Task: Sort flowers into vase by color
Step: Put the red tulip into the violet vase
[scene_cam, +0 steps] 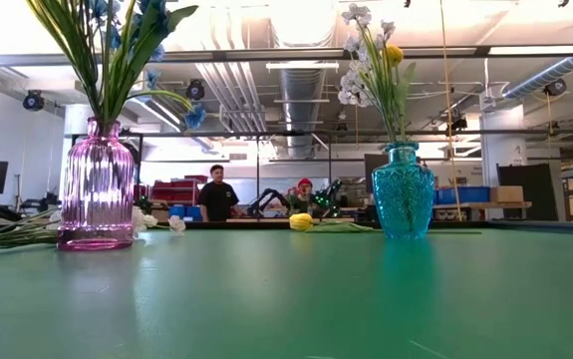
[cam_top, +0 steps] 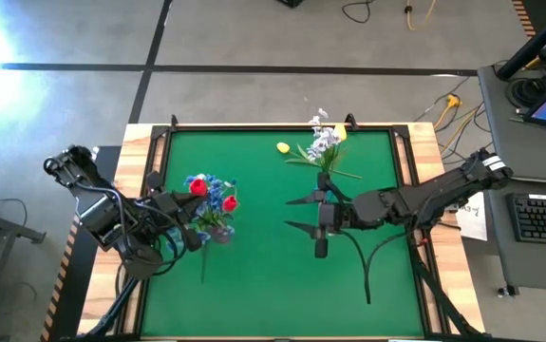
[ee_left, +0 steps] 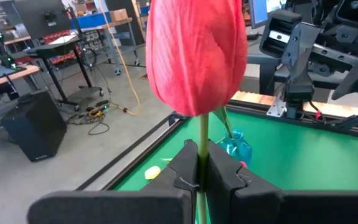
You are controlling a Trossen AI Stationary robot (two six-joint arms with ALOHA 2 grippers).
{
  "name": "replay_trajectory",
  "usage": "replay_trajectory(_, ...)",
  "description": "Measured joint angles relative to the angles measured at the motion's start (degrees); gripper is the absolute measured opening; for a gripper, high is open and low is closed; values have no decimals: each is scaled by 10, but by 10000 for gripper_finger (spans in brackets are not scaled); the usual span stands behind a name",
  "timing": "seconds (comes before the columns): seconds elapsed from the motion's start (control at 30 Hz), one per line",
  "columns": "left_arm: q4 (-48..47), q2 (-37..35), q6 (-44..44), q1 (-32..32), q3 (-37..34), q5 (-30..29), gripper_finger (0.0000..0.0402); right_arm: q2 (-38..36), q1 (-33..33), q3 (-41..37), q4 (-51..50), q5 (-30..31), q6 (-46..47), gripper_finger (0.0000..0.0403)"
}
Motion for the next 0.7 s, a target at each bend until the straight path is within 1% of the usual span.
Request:
replay_trajectory(0.43, -1, 0, 0, 1, 0, -6, 0, 0, -1, -7, -48, 0, -15, 192)
replay_trajectory(0.7, -3, 0, 0, 4, 0, -6, 0, 0, -1, -39, -53, -3, -14, 192)
